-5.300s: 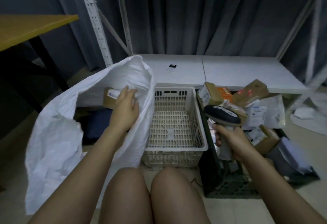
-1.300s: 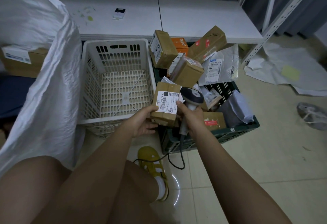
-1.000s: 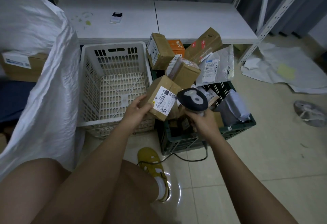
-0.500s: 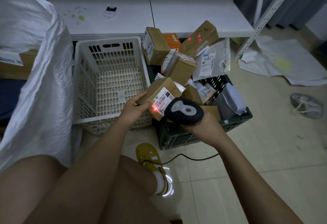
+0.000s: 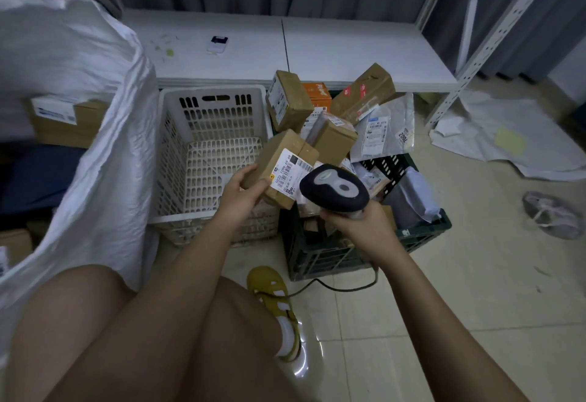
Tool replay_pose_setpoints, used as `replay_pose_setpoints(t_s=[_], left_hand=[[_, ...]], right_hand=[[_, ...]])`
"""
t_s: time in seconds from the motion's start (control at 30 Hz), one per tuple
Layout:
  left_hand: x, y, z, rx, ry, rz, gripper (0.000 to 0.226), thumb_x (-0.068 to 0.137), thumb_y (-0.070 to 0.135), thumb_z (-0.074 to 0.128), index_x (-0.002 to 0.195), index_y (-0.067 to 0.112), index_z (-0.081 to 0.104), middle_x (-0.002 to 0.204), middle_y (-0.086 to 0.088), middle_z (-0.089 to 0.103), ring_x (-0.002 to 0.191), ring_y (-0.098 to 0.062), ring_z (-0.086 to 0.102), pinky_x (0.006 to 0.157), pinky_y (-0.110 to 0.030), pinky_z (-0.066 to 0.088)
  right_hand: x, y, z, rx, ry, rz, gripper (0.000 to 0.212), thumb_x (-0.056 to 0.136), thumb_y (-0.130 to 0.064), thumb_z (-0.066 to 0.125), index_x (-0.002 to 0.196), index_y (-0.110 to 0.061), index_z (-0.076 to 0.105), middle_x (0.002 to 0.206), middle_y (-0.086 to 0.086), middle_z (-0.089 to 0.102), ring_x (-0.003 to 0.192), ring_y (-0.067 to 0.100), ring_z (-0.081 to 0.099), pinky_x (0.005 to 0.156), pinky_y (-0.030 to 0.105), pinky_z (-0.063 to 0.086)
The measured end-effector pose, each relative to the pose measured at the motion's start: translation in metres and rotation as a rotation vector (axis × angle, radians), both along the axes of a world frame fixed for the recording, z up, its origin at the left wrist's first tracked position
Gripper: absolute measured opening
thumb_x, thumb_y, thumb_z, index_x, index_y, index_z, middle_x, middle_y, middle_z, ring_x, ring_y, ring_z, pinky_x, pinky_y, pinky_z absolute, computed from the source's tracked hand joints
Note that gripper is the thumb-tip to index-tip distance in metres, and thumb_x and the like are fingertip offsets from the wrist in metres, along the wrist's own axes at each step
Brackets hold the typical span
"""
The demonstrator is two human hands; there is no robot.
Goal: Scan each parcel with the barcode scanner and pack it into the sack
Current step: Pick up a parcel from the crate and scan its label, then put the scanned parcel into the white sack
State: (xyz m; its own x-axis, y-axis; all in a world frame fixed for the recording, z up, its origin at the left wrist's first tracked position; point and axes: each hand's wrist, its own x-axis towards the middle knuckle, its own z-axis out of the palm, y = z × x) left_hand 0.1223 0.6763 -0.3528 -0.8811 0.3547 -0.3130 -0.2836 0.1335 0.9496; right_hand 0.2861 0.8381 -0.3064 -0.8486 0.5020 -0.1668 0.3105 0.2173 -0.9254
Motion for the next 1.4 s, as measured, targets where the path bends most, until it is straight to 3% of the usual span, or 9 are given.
replay_pose_setpoints(t_s=[0.23, 0.33, 0.53, 0.7, 0.8, 0.9, 1.03, 1.17, 1.4], left_hand=[[0.0, -0.066, 0.092, 0.151, 0.272, 0.229, 0.04, 0.087, 0.019, 0.069, 0.122, 0.03, 0.054, 0.117, 0.009, 0.057, 0.098, -0.001, 0.06, 0.089, -0.027, 0.053], [-0.006, -0.121, 0.135, 0.136, 0.442, 0.33, 0.044, 0.08, 0.033, 0.075, 0.118, 0.039, 0.055, 0.128, 0.004, 0.053, 0.109, -0.006, 0.059, 0.095, -0.029, 0.051], [-0.034, -0.233, 0.181, -0.27, 0.618, 0.623, 0.058, 0.077, 0.041, 0.071, 0.131, 0.036, 0.051, 0.135, 0.002, 0.029, 0.115, -0.017, 0.049, 0.102, -0.027, 0.04], [-0.077, -0.284, 0.152, -0.601, 0.555, 0.463, 0.06, 0.082, 0.033, 0.073, 0.136, 0.021, 0.049, 0.147, -0.01, 0.019, 0.127, -0.035, 0.042, 0.11, -0.038, 0.036], [-0.097, -0.284, 0.119, -0.784, 0.469, 0.286, 0.054, 0.092, 0.026, 0.063, 0.141, 0.011, 0.044, 0.159, -0.019, -0.003, 0.144, -0.041, 0.011, 0.118, -0.042, 0.019], [-0.106, -0.274, 0.1, -0.646, 0.397, 0.188, 0.064, 0.095, 0.016, 0.059, 0.149, 0.006, 0.027, 0.154, -0.018, 0.026, 0.141, -0.035, 0.026, 0.115, -0.043, 0.025], [-0.103, -0.244, 0.104, -0.451, 0.544, 0.243, 0.033, 0.095, 0.003, 0.053, 0.127, 0.007, 0.058, 0.136, -0.011, 0.052, 0.124, -0.024, 0.048, 0.105, -0.027, 0.035], [-0.081, -0.194, 0.132, -0.28, 0.641, 0.202, 0.029, 0.096, 0.004, 0.051, 0.123, 0.007, 0.06, 0.129, -0.004, 0.058, 0.119, -0.017, 0.053, 0.104, -0.026, 0.04], [-0.03, -0.062, 0.132, -0.181, 0.641, -0.034, 0.028, 0.096, 0.012, 0.055, 0.122, 0.02, 0.059, 0.123, 0.003, 0.058, 0.116, -0.01, 0.052, 0.094, -0.022, 0.042]], right_hand=[[-0.05, -0.054, 0.057, -0.065, 0.229, 0.004, 0.051, 0.083, -0.017, 0.074, 0.13, -0.018, 0.051, 0.117, 0.01, 0.063, 0.096, 0.02, 0.061, 0.076, 0.027, 0.05], [-0.077, -0.091, 0.087, -0.108, 0.315, 0.015, 0.053, 0.086, -0.013, 0.07, 0.134, -0.018, 0.048, 0.115, 0.005, 0.063, 0.087, 0.013, 0.063, 0.064, 0.019, 0.052], [-0.107, -0.143, 0.118, -0.214, 0.336, 0.064, 0.048, 0.091, -0.006, 0.063, 0.134, -0.013, 0.045, 0.092, 0.01, 0.062, 0.064, 0.014, 0.054, 0.046, 0.015, 0.045], [-0.124, -0.152, 0.113, -0.211, 0.325, 0.052, 0.046, 0.091, -0.006, 0.064, 0.133, -0.012, 0.046, 0.085, 0.006, 0.06, 0.063, 0.013, 0.055, 0.047, 0.015, 0.046], [-0.131, -0.147, 0.105, -0.174, 0.3, 0.042, 0.045, 0.091, -0.007, 0.064, 0.131, -0.013, 0.047, 0.085, 0.004, 0.061, 0.066, 0.012, 0.056, 0.048, 0.013, 0.046], [-0.129, -0.134, 0.094, -0.155, 0.263, 0.027, 0.038, 0.091, -0.008, 0.064, 0.125, -0.015, 0.049, 0.087, 0.004, 0.062, 0.067, 0.012, 0.057, 0.051, 0.017, 0.048], [-0.118, -0.105, 0.075, -0.102, 0.223, -0.031, 0.034, 0.09, -0.01, 0.066, 0.121, -0.013, 0.054, 0.09, 0.004, 0.065, 0.073, 0.016, 0.062, 0.058, 0.023, 0.048], [-0.094, -0.079, 0.056, -0.172, 0.177, -0.121, 0.031, 0.092, -0.005, 0.062, 0.12, -0.009, 0.051, 0.078, 0.013, 0.06, 0.056, 0.02, 0.053, 0.047, 0.026, 0.045], [-0.018, -0.012, 0.009, -0.218, 0.132, -0.384, 0.034, 0.092, -0.012, 0.061, 0.125, -0.011, 0.052, 0.096, 0.008, 0.063, 0.075, 0.015, 0.057, 0.058, 0.022, 0.047]])
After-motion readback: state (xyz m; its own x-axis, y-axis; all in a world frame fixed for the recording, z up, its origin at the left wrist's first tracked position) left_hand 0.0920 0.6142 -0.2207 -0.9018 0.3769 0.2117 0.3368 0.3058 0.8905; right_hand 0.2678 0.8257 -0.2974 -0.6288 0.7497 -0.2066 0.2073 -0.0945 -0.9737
